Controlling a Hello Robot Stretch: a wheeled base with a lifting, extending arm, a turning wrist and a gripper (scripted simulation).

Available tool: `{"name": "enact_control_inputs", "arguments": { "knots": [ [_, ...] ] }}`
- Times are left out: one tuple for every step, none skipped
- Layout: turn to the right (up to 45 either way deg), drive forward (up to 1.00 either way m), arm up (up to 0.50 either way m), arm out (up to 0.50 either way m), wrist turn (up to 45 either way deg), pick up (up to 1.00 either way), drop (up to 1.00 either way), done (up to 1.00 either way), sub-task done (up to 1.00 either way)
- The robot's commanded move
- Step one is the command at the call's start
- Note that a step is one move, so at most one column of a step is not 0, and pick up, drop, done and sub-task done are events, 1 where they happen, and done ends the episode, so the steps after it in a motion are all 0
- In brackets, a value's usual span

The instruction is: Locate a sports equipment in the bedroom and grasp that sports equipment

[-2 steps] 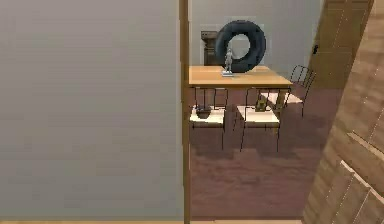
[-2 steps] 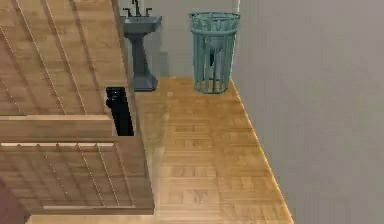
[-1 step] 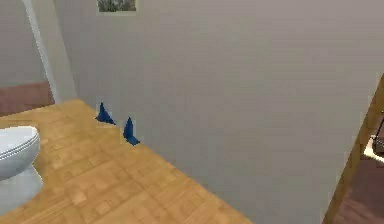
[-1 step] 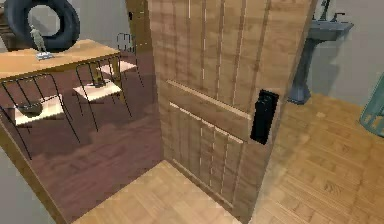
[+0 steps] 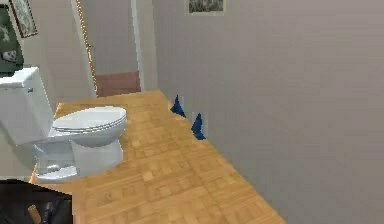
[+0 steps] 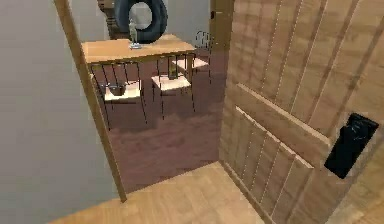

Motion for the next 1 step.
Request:
{"name": "enact_control_inputs", "arguments": {
  "knots": [
    [0.0, 1.00, 0.00, 0.00, 0.0, 0.00, 0.00, 0.00, 0.00]
  ]
}}
